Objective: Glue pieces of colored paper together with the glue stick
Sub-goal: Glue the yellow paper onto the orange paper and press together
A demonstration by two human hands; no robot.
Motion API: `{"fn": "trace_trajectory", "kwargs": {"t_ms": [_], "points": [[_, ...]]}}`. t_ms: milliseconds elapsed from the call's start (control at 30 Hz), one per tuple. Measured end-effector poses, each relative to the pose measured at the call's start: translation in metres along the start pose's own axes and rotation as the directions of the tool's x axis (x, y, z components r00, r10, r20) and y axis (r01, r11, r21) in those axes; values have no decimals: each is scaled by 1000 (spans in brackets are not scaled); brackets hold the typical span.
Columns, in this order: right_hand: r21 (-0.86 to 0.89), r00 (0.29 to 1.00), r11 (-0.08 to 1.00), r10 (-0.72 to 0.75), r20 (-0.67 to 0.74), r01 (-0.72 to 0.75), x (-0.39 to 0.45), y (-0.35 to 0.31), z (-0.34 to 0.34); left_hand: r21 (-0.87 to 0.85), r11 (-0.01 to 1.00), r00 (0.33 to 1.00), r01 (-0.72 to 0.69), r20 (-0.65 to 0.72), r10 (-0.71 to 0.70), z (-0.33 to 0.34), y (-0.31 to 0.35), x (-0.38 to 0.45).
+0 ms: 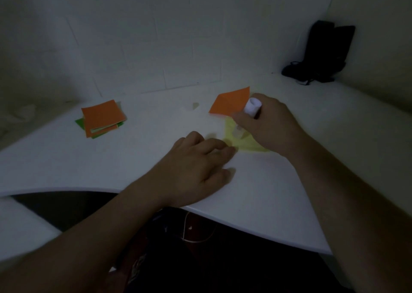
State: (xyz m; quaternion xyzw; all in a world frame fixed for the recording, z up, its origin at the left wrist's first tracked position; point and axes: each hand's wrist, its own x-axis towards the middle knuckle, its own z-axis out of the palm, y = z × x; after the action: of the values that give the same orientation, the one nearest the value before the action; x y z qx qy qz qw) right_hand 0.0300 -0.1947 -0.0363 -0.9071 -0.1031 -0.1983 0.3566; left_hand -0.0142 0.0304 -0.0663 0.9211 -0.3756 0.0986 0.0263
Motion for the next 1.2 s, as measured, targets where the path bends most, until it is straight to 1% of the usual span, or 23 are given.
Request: {"fn": "trace_trajectory", "kwargs": {"t_ms": [100,200,333,667,900,1033,1133,1200], "points": [[10,999,1000,-22,42,21,-2,-2,3,0,1000,1000,14,26,-14,-1,1,2],[-44,995,998,-39,92,43,-3,-3,8,5,1000,999,9,42,-10,-3,2,3],[-74,990,997,14,143,-4,0,2,10,3,1000,999,7,50,-7,-4,3,2],[-81,987,995,65,148,-53,1,9,-6,-15,1000,998,22,55,-21,-5,3,1],[-61,984,997,56,172,-46,1,20,-21,-17,1000,997,22,68,-21,-4,1,1],[-63,982,996,75,171,-65,4,29,-26,-23,1000,998,18,63,-16,-3,0,1],[-54,982,998,35,184,-26,4,32,-29,-24,999,997,22,77,-20,-2,-1,2],[-60,983,998,43,180,-33,4,32,-32,-18,1000,997,16,75,-15,-1,-1,2]]}}
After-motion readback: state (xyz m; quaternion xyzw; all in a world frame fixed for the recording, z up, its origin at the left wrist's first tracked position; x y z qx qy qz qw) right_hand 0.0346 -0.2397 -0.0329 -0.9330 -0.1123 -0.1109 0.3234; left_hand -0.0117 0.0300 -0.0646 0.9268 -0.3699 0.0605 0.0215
